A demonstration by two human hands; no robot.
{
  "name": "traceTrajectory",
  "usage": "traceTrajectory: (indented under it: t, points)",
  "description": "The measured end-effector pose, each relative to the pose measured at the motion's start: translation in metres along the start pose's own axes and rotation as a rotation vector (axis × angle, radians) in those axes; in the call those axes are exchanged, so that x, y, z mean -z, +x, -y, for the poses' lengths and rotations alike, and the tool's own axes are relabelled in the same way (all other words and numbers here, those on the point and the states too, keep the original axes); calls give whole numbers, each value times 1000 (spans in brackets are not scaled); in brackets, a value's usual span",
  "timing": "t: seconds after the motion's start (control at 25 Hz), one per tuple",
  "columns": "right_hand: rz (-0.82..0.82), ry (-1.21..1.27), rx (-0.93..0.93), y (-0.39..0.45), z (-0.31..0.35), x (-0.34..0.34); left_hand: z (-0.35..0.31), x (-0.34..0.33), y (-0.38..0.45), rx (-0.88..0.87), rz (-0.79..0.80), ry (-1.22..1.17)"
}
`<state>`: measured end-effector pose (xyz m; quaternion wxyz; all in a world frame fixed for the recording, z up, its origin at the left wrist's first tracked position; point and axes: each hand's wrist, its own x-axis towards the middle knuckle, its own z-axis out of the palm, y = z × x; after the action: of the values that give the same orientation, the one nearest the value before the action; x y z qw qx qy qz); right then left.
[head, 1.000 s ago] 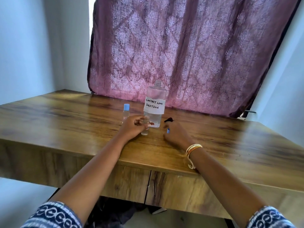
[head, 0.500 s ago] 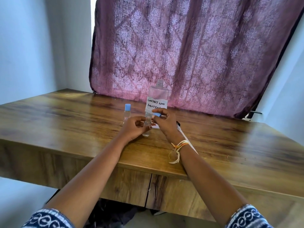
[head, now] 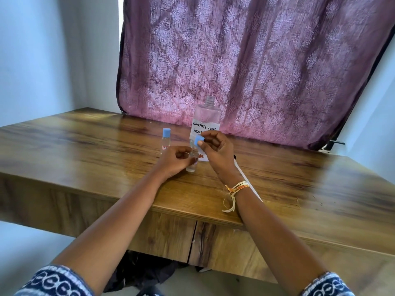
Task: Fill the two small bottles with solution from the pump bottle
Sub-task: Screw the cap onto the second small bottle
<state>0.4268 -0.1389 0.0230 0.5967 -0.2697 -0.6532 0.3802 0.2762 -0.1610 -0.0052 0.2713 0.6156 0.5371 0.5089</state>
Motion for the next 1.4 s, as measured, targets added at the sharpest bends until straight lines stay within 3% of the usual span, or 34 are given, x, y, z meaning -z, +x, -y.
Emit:
traceTrajectory:
  t: [0.2,0.56,0.68,1.04,1.2,1.4]
  points:
    - [68,-176,-1,-2,-5,-4,0,0,-1,-55,9,-9]
    - [5,-373,2,-8,-6,-3,-2,2,-4,-79,28,29]
    - [90,-251,-22,-7,-4,-1,-4,1,-4,-53,19,12]
    - [17,-259,-69,-5,-4,-2,-4,2,-4,-62,30,40]
    - [74,-40,-127,-3,-3,2,-5,1,-4,-29,29,-10]
    - [38,-122,-120,-4,-1,1,-4,0,-3,-35,17,29]
